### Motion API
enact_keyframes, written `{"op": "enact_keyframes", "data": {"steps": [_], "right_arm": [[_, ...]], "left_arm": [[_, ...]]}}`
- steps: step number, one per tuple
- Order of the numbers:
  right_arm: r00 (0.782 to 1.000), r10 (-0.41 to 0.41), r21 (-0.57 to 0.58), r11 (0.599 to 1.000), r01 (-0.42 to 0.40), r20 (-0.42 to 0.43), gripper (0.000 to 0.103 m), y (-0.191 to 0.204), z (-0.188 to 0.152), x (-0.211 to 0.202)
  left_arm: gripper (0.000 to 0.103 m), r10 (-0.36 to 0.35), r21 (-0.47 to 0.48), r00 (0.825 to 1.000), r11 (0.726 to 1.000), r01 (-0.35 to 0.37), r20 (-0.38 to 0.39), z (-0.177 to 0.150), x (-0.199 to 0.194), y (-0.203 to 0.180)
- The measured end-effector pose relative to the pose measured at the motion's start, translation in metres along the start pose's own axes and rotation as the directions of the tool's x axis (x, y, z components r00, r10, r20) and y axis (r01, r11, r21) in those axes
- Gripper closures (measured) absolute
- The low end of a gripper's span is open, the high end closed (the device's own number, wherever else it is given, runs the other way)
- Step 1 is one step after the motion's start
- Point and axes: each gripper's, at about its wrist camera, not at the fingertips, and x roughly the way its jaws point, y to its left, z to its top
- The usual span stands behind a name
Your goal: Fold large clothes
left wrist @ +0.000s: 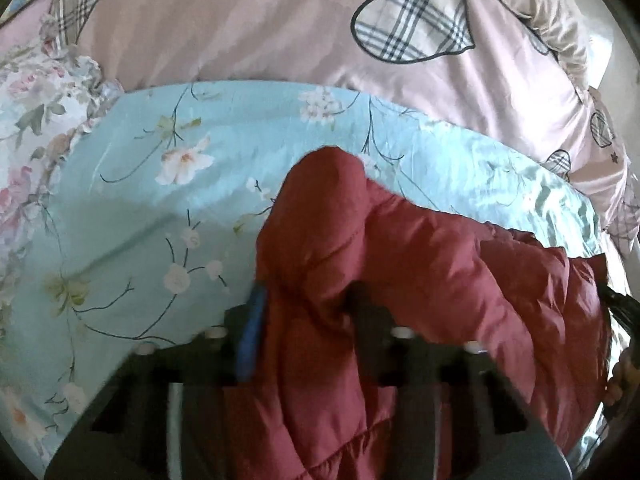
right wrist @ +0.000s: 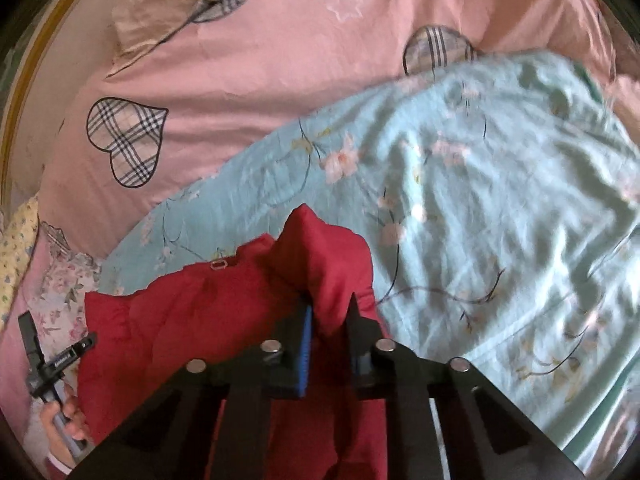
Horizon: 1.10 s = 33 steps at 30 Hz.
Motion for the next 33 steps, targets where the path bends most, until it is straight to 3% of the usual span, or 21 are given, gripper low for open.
{"op": "enact_keyframes", "data": {"steps": [2, 5, 13, 19, 25, 33], "right_arm": [[0.999, -0.011, -0.006, 1.0, 0.011, 0.04, 0.093, 0.004, 0.003, -0.008], [0.997, -0.021, 0.01, 1.0, 0.021, 0.07, 0.093, 0.004, 0.01, -0.01], [0.992, -0.128, 0.04, 0.991, 0.128, 0.0, 0.095, -0.013, 0.006, 0.04], [0.988, -0.152, 0.042, 0.987, 0.152, -0.019, 0.096, -0.016, 0.001, 0.054], [0.987, -0.159, 0.043, 0.986, 0.16, -0.025, 0.096, -0.016, -0.003, 0.056], [0.984, -0.176, 0.034, 0.984, 0.177, -0.031, 0.095, -0.014, -0.002, 0.059]], "left_arm": [[0.082, -0.013, 0.0, 1.0, 1.0, 0.013, 0.006, 0.004, 0.001, -0.002], [0.085, -0.006, 0.004, 1.0, 1.0, 0.006, 0.024, 0.011, 0.0, -0.006], [0.085, 0.011, -0.036, 0.999, 0.999, -0.013, -0.034, 0.015, 0.037, 0.001], [0.084, -0.004, -0.099, 0.997, 0.995, -0.004, -0.074, 0.009, 0.059, 0.015], [0.082, 0.013, -0.086, 0.998, 0.996, -0.019, -0.069, 0.008, 0.061, 0.01], [0.078, -0.034, -0.152, 0.999, 0.988, 0.031, -0.017, 0.005, 0.043, 0.024]]}}
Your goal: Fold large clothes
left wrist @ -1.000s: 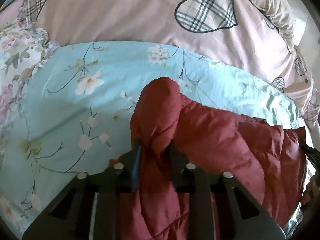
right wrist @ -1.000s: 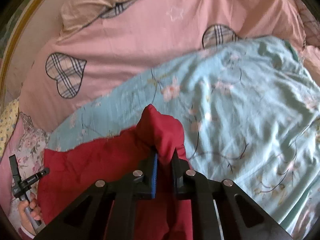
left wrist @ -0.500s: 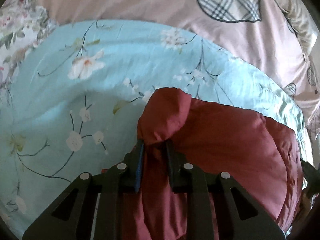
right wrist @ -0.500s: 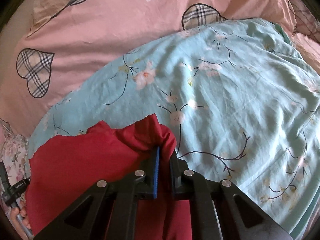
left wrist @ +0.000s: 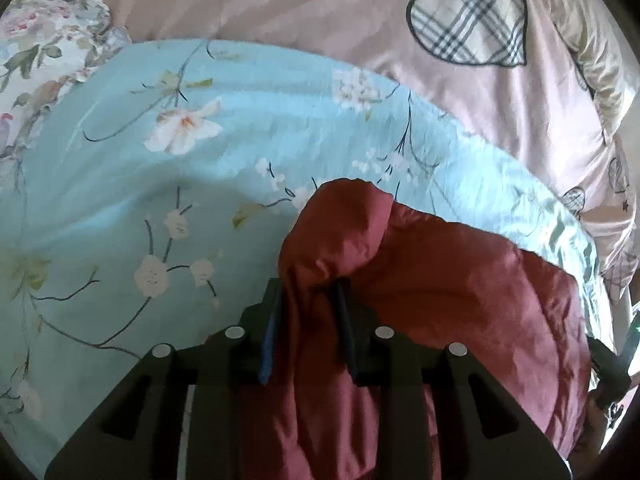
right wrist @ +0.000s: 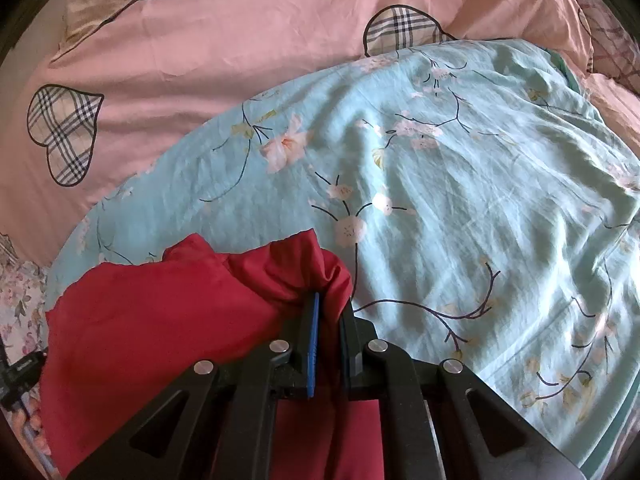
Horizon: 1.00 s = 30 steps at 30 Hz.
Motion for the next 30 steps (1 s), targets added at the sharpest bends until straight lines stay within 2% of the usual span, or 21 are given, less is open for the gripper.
{"op": "enact_keyframes", "data": {"steps": [7, 11, 13, 18, 23, 30], "right_arm": [[1.0, -0.004, 0.017, 1.0, 0.004, -0.011, 0.091, -0.003, 0.001, 0.001], [1.0, 0.002, 0.042, 0.999, -0.002, -0.007, 0.08, -0.008, 0.0, -0.001], [1.0, 0.013, 0.06, 0.998, -0.014, 0.003, 0.08, -0.011, 0.0, -0.006], [0.998, 0.029, 0.054, 0.998, -0.032, 0.057, 0.078, -0.011, -0.002, -0.037], [0.992, 0.084, 0.017, 0.996, -0.086, 0.093, 0.078, -0.007, -0.025, -0.076], [0.986, 0.152, -0.084, 0.986, -0.146, 0.067, 0.078, 0.012, -0.071, -0.113]], "left_arm": [[0.078, -0.05, -0.009, 0.997, 0.999, 0.051, 0.053, -0.01, -0.039, 0.004], [0.078, -0.081, 0.04, 0.994, 0.996, 0.078, 0.069, -0.025, -0.063, -0.008], [0.078, -0.109, 0.07, 0.992, 0.992, 0.104, 0.067, -0.034, -0.074, -0.015], [0.078, -0.128, 0.135, 0.989, 0.984, 0.117, 0.069, -0.058, -0.096, -0.027], [0.078, -0.122, 0.151, 0.99, 0.982, 0.111, 0.065, -0.081, -0.106, -0.022], [0.078, -0.125, 0.131, 0.991, 0.984, 0.118, 0.045, -0.106, -0.111, -0.013]]}}
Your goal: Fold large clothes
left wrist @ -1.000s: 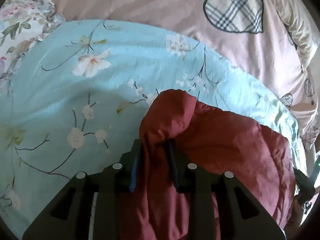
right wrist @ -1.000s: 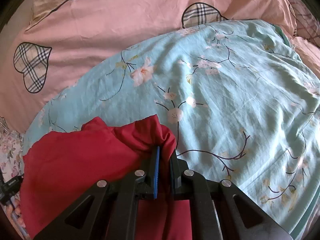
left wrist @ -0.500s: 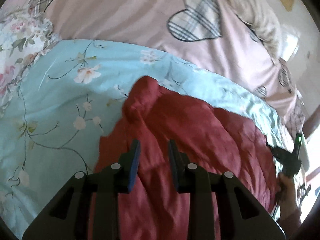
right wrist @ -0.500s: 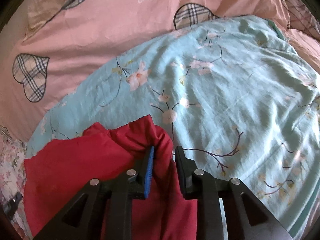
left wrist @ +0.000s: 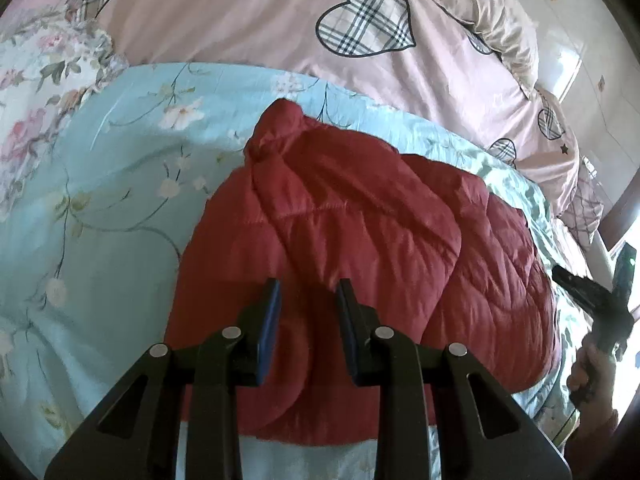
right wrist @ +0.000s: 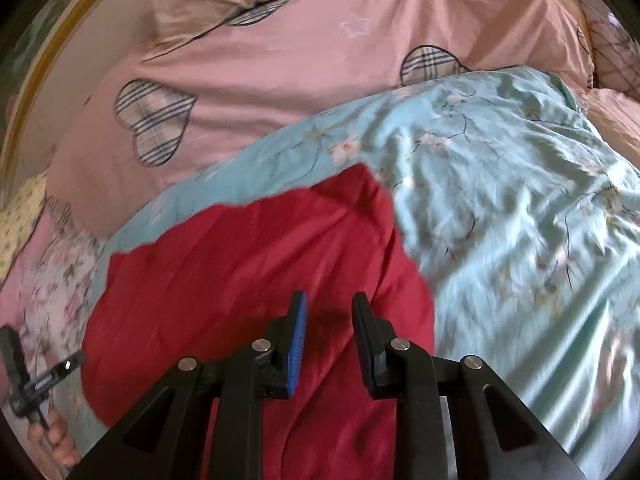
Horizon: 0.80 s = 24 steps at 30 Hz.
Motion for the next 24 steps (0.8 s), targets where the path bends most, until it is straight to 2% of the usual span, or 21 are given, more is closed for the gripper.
{"op": "enact_keyframes", "data": {"steps": [5, 8, 15, 21, 24], "right_arm": [[1.0, -0.008, -0.053, 0.999, 0.008, -0.007, 0.072, 0.011, -0.026, -0.024], [1.0, -0.019, -0.071, 0.997, 0.018, -0.014, 0.072, 0.014, -0.041, -0.035], [0.998, -0.035, -0.114, 0.993, 0.03, -0.042, 0.07, 0.027, -0.073, -0.044], [0.998, -0.023, -0.194, 0.981, 0.013, -0.05, 0.065, 0.056, -0.088, -0.045], [0.998, -0.013, -0.23, 0.973, -0.001, -0.059, 0.063, 0.072, -0.091, -0.04]], "left_arm": [[0.078, -0.002, -0.005, 1.0, 1.0, 0.002, 0.007, -0.012, -0.011, 0.0], [0.072, 0.013, 0.01, 1.0, 1.0, -0.013, 0.019, -0.019, -0.018, -0.004], [0.072, -0.015, 0.061, 1.0, 0.998, 0.015, 0.008, -0.032, -0.023, -0.026], [0.063, -0.028, 0.104, 1.0, 0.994, 0.028, -0.004, -0.042, -0.021, -0.054], [0.048, -0.024, 0.134, 1.0, 0.991, 0.025, -0.013, -0.045, -0.019, -0.067]]}}
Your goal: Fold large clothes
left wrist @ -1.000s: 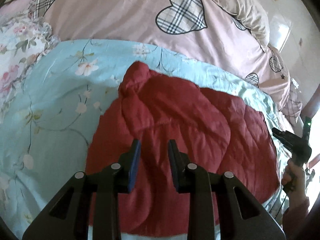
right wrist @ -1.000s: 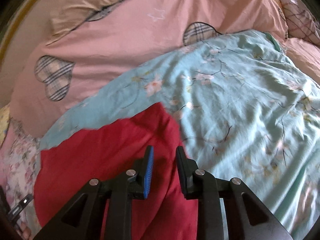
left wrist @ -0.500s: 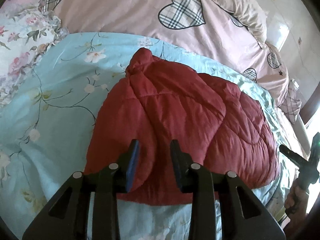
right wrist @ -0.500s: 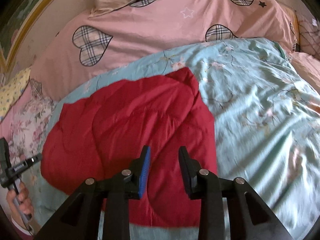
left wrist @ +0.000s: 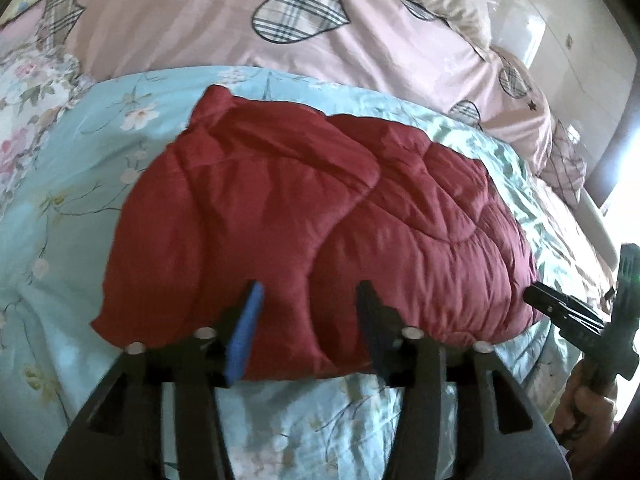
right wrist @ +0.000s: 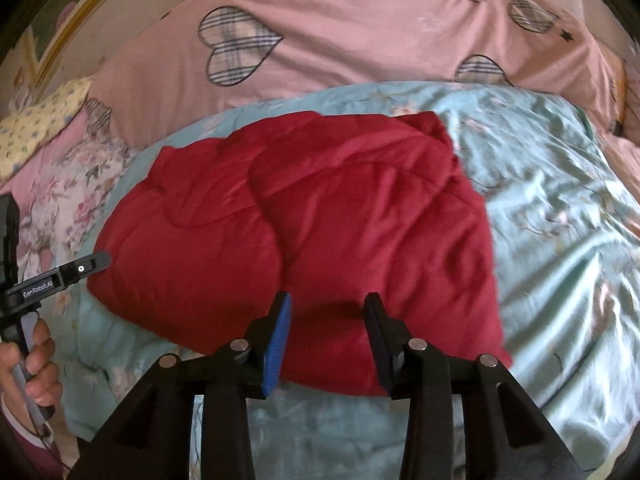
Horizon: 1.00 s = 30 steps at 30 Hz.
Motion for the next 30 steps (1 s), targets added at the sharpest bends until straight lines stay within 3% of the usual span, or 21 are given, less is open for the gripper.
{"op": "enact_keyframes", "data": {"steps": [4, 11, 16, 30], "right_arm": [[1.0, 0.002, -0.038, 0.999, -0.003, -0.01, 0.053, 0.016, 0.003, 0.008], [1.0, -0.007, -0.084, 0.996, 0.005, -0.019, 0.047, 0.034, 0.009, 0.018], [0.999, -0.039, -0.095, 0.995, 0.039, -0.005, 0.047, 0.036, 0.012, 0.022], [0.994, -0.095, -0.059, 0.994, 0.092, -0.051, 0.046, 0.008, 0.023, 0.063]], "left_arm": [[0.029, 0.018, 0.014, 1.0, 1.0, -0.018, -0.012, 0.002, 0.004, -0.01], [0.02, 0.071, 0.068, 0.997, 0.995, -0.068, -0.042, 0.002, 0.013, -0.022], [0.02, 0.135, 0.114, 0.989, 0.985, -0.128, -0.056, 0.003, 0.021, -0.03], [0.005, 0.174, 0.129, 0.977, 0.979, -0.158, -0.126, 0.011, 0.065, -0.028]]}}
